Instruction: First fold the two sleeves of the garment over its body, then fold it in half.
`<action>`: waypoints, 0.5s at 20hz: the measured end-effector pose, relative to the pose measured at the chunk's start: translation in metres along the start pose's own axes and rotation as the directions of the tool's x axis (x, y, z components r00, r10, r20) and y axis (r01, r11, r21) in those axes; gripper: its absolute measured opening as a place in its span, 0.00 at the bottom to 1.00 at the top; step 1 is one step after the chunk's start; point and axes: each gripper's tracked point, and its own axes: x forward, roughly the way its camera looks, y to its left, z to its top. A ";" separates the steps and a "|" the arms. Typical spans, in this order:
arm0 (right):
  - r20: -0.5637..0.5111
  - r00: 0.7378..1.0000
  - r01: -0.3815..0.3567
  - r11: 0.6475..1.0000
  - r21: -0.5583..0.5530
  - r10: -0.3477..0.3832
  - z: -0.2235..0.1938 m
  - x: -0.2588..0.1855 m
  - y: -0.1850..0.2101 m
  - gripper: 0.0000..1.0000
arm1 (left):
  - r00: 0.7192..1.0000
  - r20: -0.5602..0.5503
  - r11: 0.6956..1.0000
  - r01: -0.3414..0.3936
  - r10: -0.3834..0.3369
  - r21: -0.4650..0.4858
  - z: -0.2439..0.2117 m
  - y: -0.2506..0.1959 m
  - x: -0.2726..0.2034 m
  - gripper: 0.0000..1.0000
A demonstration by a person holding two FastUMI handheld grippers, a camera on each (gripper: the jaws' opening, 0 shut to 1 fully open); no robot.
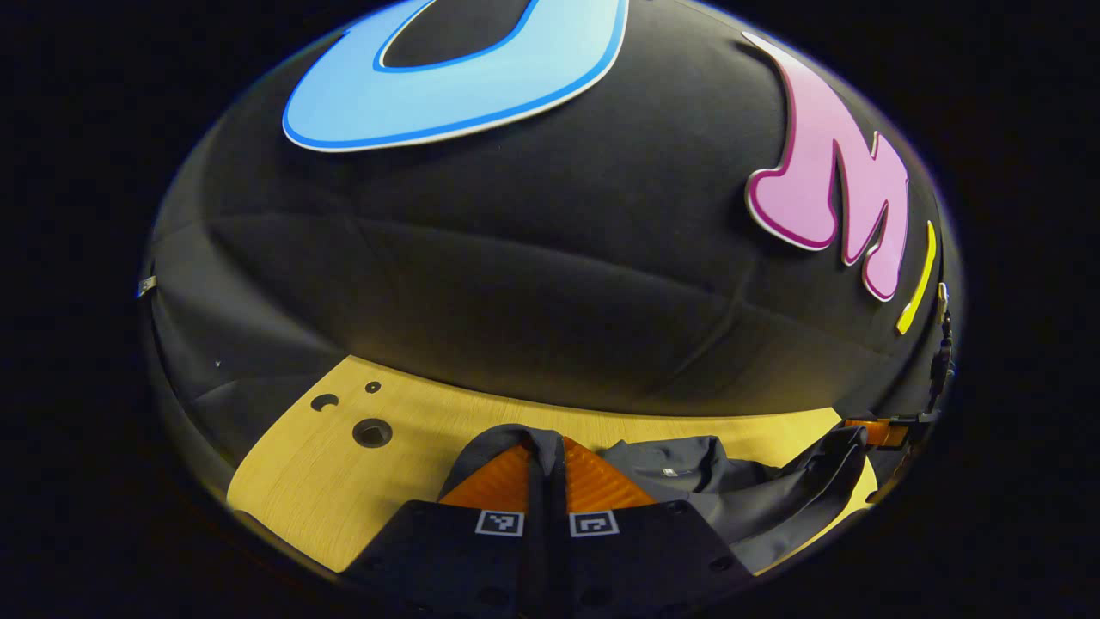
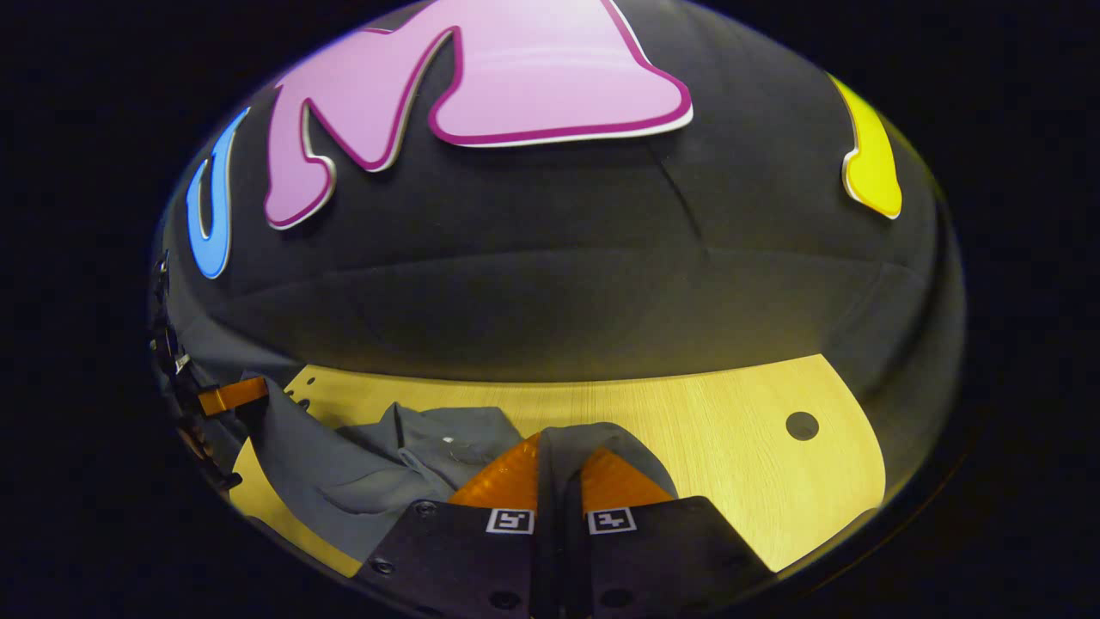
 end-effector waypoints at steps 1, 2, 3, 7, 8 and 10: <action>-0.001 1.000 0.005 1.000 0.008 -0.005 0.000 0.007 -0.002 0.08 | 1.000 -0.002 1.000 -0.003 0.003 0.004 -0.002 0.002 0.007 0.05; -0.003 1.000 0.012 1.000 0.013 -0.012 -0.001 0.012 -0.005 0.08 | 1.000 -0.003 1.000 -0.011 0.011 0.016 -0.003 0.005 0.013 0.05; -0.006 1.000 0.019 1.000 0.012 -0.019 -0.003 0.017 -0.008 0.08 | 1.000 -0.009 0.999 -0.017 0.017 0.028 -0.006 0.007 0.016 0.09; -0.047 0.998 0.047 0.998 -0.038 -0.049 -0.021 0.026 -0.012 0.13 | 0.998 -0.036 0.998 -0.051 0.053 0.046 -0.019 0.010 0.023 0.07; -0.053 0.997 0.046 0.998 -0.047 -0.049 -0.024 0.026 -0.010 0.14 | 0.997 -0.043 0.997 -0.062 0.064 0.053 -0.020 0.011 0.022 0.13; -0.064 0.996 0.052 0.997 -0.055 -0.055 -0.026 0.024 -0.011 0.19 | 0.994 -0.021 0.991 -0.108 0.110 0.075 -0.014 0.021 0.018 0.21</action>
